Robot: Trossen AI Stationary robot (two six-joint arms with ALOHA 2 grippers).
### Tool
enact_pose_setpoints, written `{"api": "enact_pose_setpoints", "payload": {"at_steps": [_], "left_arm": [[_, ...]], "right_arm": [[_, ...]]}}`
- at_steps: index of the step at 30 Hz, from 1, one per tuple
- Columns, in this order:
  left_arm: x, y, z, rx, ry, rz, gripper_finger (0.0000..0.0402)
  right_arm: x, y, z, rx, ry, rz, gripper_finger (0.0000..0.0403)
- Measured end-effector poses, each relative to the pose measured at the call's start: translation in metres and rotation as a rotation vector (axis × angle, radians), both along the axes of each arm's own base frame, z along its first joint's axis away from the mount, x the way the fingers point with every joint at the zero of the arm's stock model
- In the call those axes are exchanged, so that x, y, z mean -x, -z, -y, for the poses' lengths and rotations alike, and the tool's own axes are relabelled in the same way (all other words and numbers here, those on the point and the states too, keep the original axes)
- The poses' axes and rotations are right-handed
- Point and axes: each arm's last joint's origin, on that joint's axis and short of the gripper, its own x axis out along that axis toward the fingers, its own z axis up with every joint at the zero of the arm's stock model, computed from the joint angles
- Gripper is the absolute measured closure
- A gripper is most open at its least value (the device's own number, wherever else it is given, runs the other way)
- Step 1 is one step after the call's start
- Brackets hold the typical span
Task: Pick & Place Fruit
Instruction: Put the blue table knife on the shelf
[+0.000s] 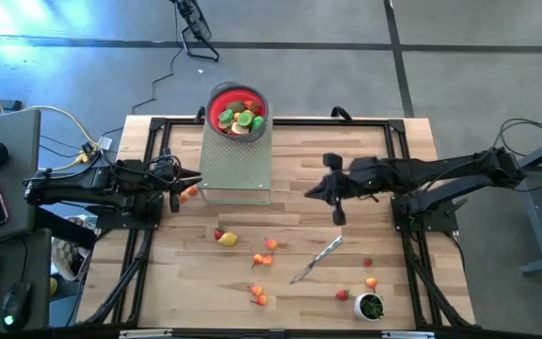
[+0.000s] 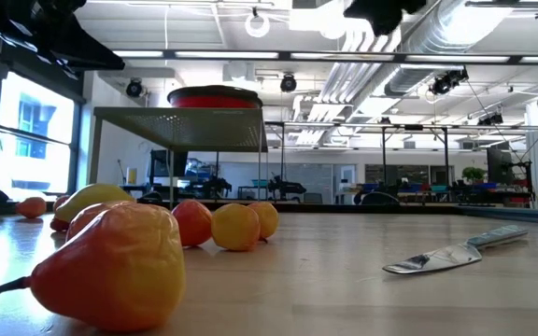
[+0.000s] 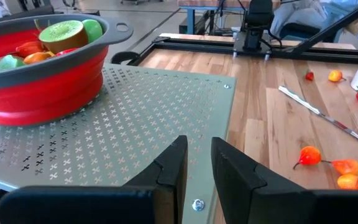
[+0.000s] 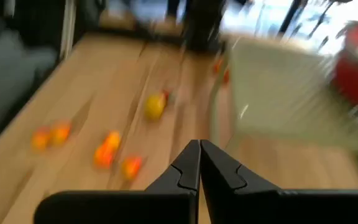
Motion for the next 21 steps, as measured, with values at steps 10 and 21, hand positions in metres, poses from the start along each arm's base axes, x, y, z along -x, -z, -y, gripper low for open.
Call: {"api": "enact_pose_setpoints", "payload": {"at_steps": [10,21], "left_arm": [[0.000,0.000,0.000,0.003,0.000,0.001,0.0334],[0.000,0.000,0.000,0.003,0.000,0.003,0.0334]], "right_arm": [[0.028,0.024,-0.031,0.044,-0.061,-0.394,0.0400],[0.045,0.035,-0.060,-0.020,-0.099,-0.543,0.0400]]}}
